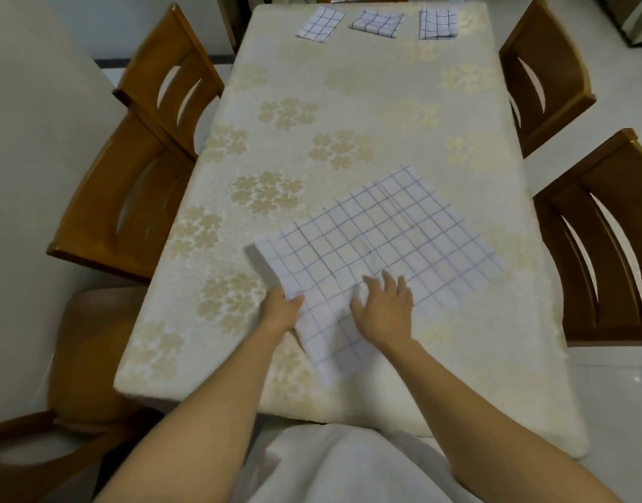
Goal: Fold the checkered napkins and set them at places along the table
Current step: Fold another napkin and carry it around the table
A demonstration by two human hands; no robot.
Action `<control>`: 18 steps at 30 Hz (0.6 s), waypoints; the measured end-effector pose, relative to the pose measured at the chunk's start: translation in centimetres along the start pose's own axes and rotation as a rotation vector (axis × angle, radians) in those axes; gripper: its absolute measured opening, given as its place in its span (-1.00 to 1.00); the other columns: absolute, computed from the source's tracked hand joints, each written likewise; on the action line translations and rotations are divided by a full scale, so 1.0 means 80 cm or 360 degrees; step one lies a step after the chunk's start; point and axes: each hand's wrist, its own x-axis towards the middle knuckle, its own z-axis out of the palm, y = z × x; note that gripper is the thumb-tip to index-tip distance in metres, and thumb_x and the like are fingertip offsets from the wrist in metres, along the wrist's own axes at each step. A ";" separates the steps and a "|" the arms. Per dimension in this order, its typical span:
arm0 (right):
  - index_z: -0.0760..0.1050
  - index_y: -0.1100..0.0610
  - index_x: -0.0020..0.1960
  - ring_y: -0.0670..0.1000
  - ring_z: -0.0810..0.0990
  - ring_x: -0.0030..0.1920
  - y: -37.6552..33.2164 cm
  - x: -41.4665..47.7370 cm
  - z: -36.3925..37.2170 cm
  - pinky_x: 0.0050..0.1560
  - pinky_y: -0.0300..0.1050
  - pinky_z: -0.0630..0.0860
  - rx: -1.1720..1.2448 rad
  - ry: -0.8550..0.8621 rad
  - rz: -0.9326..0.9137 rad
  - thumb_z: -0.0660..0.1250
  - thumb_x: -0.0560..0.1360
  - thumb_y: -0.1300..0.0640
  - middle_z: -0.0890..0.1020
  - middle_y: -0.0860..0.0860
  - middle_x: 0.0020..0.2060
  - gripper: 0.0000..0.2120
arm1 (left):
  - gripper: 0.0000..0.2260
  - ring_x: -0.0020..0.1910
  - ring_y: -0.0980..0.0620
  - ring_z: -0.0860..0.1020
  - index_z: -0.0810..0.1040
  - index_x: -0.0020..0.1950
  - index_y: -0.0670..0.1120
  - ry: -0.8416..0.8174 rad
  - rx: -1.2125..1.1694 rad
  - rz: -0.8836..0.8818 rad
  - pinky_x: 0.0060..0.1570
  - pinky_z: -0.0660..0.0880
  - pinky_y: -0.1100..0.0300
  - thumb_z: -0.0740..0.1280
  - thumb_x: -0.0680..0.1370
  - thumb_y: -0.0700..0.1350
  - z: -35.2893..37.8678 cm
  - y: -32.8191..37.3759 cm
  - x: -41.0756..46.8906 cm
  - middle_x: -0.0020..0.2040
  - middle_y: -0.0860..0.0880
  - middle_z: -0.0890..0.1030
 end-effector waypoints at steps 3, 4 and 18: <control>-0.06 -0.02 0.65 0.24 -0.21 0.61 0.047 0.015 0.001 0.59 0.21 -0.19 -0.0273 0.0021 -0.0224 0.08 0.66 -0.19 -0.13 0.11 0.64 -0.34 | -0.53 0.30 -0.16 0.55 0.50 0.42 -0.22 -0.0079 0.0174 0.0037 0.29 0.51 0.01 0.44 0.58 -0.02 -0.050 -0.005 0.010 0.36 -0.14 0.56; -0.15 -0.04 0.65 0.25 -0.26 0.60 0.060 0.017 0.004 0.58 0.23 -0.20 -0.0334 -0.0056 -0.0228 0.05 0.66 -0.23 -0.20 0.10 0.63 -0.31 | -0.53 0.30 -0.16 0.55 0.51 0.42 -0.21 -0.0080 0.0170 0.0043 0.30 0.50 0.00 0.45 0.58 -0.03 -0.065 -0.005 0.011 0.36 -0.14 0.57; 0.20 0.10 0.57 0.26 0.35 0.41 0.019 -0.009 0.036 0.47 0.20 0.26 -0.0415 0.0151 -0.0304 0.07 0.65 -0.21 0.38 0.24 0.42 -0.40 | -0.40 0.59 -0.17 0.15 0.08 0.64 -0.04 0.0889 0.0674 0.0426 0.56 0.11 -0.12 0.25 0.67 0.02 -0.041 0.023 -0.028 0.62 -0.11 0.17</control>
